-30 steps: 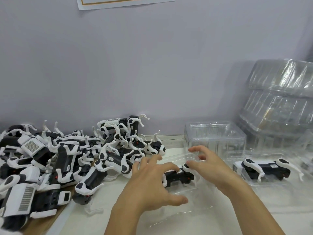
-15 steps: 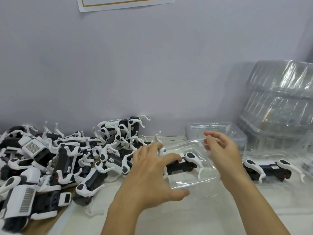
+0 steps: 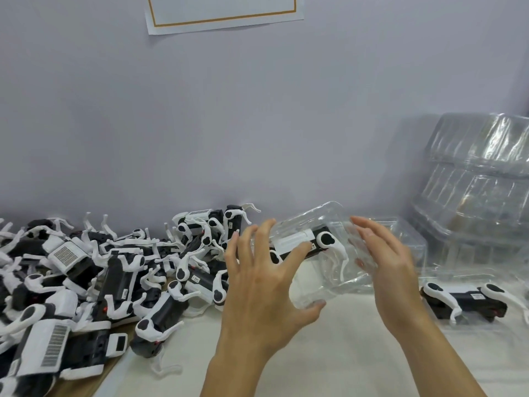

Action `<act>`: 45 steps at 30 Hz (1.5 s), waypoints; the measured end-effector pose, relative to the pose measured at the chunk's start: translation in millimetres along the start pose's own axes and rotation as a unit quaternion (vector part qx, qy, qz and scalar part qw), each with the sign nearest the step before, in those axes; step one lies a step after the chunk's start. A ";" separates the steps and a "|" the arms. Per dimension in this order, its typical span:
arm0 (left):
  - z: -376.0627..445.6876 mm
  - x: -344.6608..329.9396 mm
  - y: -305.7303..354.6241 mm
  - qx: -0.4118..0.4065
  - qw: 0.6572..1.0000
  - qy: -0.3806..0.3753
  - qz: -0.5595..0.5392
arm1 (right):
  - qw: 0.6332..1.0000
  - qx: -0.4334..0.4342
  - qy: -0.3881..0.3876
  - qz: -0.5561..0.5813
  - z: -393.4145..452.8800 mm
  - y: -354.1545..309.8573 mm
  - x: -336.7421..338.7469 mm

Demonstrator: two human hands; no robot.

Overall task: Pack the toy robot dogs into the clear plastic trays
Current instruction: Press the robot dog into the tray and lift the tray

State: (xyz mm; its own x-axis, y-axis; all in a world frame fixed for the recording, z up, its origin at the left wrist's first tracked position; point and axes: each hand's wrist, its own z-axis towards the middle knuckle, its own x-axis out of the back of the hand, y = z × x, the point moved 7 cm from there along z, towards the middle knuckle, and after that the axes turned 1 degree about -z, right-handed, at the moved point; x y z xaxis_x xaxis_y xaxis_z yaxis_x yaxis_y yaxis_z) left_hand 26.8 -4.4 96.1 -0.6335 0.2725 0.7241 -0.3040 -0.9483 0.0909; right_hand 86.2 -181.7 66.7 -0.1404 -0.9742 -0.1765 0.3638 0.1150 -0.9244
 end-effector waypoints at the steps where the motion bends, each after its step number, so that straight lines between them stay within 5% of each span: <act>1: -0.1 -0.2 0.2 0.000 1.000 0.002 0.001 | 1.000 0.006 -0.002 -0.004 -0.5 -1.2 -0.7; 15: -2.4 -3.5 -4.6 0.017 0.999 0.016 -0.026 | 0.999 0.031 -0.023 0.001 0.1 -0.6 -4.5; 19: -4.5 -6.9 -19.0 0.100 0.985 -0.001 -0.143 | 0.999 0.025 0.020 0.029 2.8 4.9 4.4; 21: -5.9 -9.0 -31.7 0.178 0.944 0.005 -0.278 | 0.998 0.016 0.045 0.051 3.7 5.5 10.2; 26: -4.9 -9.4 -43.4 0.267 0.781 0.022 -0.564 | 0.996 0.030 0.050 0.073 1.4 -2.3 9.7; 31: -19.5 -33.6 -36.1 0.353 0.492 -0.019 -0.796 | 0.998 0.039 -0.009 0.055 -1.5 -8.4 -8.8; 33: -26.6 -43.9 -35.9 0.384 0.423 -0.022 -0.821 | 0.998 0.033 -0.037 0.048 -2.0 -7.5 -16.6; 38: -26.0 -50.6 -22.5 0.345 0.324 -0.092 -0.876 | 0.991 0.013 -0.132 0.031 -4.5 -3.4 -34.1; 45: -27.2 -58.7 -19.4 0.297 0.309 -0.130 -0.894 | 0.972 -0.003 -0.236 -0.010 -12.6 -2.3 -50.0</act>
State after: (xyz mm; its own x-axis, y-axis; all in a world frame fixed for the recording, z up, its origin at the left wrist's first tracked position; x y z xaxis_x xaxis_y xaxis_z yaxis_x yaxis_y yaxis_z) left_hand 50.6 2.4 33.3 0.2708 0.4992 -0.8231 0.2301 0.7967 0.5589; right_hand 80.8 -130.8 73.4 0.2905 -0.9568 0.0152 0.3603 0.0947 -0.9280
